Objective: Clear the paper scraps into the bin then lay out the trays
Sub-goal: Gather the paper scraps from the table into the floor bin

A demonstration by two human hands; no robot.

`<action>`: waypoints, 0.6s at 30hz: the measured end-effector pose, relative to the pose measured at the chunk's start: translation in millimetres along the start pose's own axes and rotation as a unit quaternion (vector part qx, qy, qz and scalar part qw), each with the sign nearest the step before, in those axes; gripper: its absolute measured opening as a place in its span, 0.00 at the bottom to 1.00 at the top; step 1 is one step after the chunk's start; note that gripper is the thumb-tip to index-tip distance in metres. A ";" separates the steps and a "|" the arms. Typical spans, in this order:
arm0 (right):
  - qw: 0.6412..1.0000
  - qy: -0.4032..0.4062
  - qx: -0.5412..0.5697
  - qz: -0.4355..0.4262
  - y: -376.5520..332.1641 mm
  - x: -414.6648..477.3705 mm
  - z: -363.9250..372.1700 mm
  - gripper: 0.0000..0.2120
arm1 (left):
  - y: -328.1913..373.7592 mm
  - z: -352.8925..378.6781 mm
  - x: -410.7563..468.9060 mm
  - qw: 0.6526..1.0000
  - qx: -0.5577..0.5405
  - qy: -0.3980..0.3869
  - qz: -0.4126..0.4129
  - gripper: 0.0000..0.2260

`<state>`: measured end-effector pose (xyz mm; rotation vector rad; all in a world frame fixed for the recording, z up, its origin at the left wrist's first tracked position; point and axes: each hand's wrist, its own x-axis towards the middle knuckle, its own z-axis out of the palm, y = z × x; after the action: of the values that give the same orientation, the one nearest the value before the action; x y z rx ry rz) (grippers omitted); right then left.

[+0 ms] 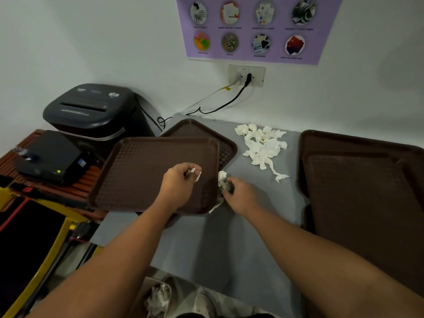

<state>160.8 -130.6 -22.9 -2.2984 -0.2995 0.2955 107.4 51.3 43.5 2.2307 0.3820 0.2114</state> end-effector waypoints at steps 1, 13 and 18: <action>1.000 0.001 -0.010 0.003 -1.4 3.3 2.8 0.18 | -2.8 -2.6 2.6 1.000 -0.019 -0.003 -0.006 0.07; 0.994 0.064 0.026 0.086 6.0 12.7 9.2 0.04 | -20.3 -8.2 24.6 0.987 -0.143 -0.047 -0.056 0.07; 0.989 0.092 0.083 0.083 9.1 7.6 -7.0 0.08 | -2.6 0.9 21.8 0.975 -0.184 -0.070 -0.099 0.11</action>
<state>171.2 -139.2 -25.9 -2.1701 0.0096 0.1813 127.6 59.7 41.3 1.8163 0.4461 0.0142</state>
